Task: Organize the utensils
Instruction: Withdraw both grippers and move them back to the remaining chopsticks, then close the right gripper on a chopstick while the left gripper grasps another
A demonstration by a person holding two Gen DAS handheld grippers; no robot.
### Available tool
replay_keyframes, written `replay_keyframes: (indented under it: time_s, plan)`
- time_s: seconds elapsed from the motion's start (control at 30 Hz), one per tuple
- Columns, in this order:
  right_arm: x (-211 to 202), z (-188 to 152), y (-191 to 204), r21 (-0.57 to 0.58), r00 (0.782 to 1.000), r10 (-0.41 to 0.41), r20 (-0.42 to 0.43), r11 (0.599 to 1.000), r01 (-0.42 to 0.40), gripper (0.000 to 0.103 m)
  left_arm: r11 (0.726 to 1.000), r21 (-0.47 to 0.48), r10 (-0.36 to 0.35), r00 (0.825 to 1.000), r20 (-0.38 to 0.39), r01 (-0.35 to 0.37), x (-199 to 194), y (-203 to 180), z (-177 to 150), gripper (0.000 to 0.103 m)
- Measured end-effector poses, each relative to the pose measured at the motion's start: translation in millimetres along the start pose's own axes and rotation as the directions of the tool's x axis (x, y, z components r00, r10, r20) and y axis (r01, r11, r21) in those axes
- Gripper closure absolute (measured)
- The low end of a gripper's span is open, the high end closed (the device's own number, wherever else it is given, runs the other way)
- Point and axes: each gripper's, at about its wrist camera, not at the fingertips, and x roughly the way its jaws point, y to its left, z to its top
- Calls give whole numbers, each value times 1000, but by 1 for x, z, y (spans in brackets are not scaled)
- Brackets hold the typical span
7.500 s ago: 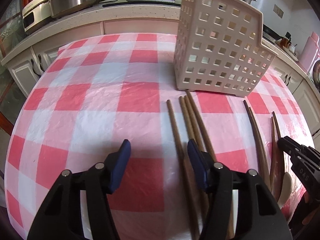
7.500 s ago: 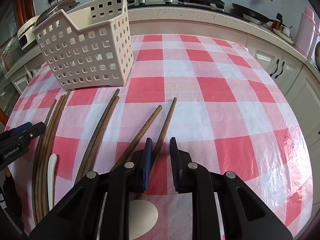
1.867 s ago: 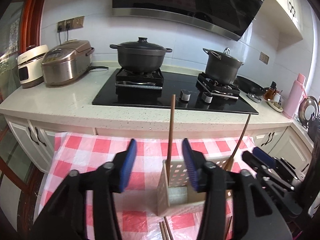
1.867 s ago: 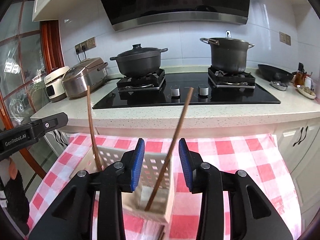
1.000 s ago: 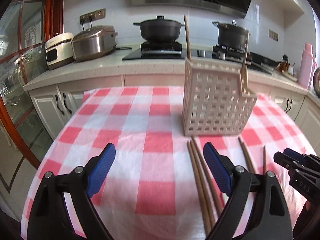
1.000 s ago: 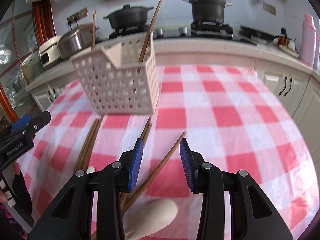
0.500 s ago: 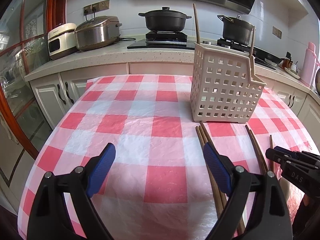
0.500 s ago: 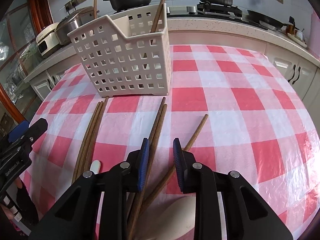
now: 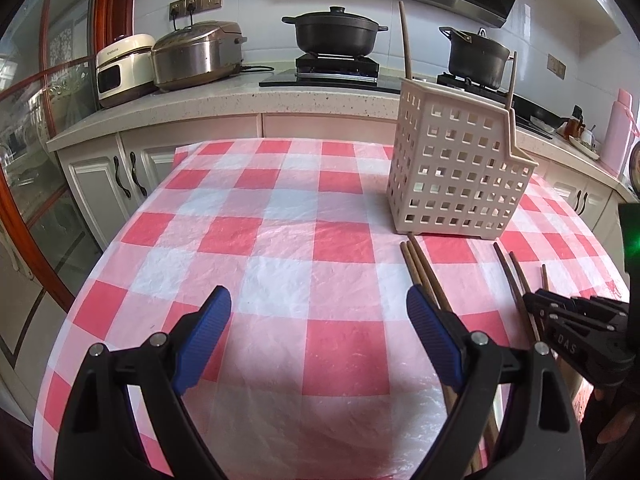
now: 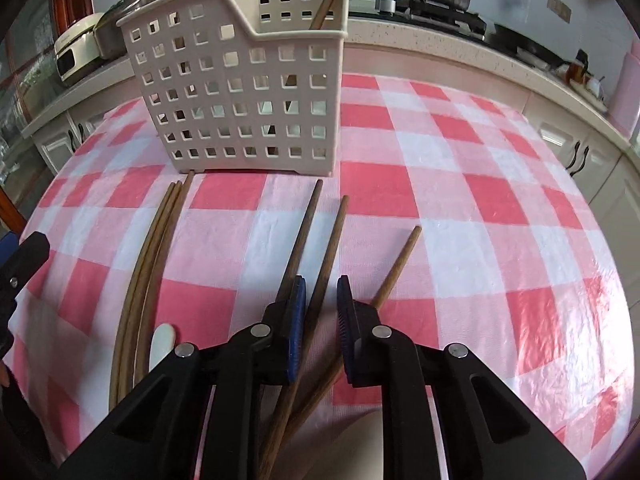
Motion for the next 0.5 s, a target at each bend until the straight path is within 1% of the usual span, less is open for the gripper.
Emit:
replay_keyframes:
  time_s: [0.07,0.13,0.27,0.43,0.5]
  plan:
    - [1,1,0,-5,1000,-7,-2,1000,7,89,1000,6,-3,1000,-6,3,1,-1,0,16]
    - [2,1,2,-17,1000,-6,-3,1000,6,93,1000,6,-7,1000,-16,7,4,-2,0,16]
    - [-2,-1,-2,-4,1000,27,8,1000,-27,95,1000,0,-16,998,-58,16,12,-5,-1,17]
    - [-17,-4,-11,28,995,77,67,996,-80,95,999,-6,-47,991,-122,46,26,-14,0,18]
    - [-23,-4,-14,32,993,84,83,996,-87,95,998,-8,-57,988,-145,56,33,-21,2,19]
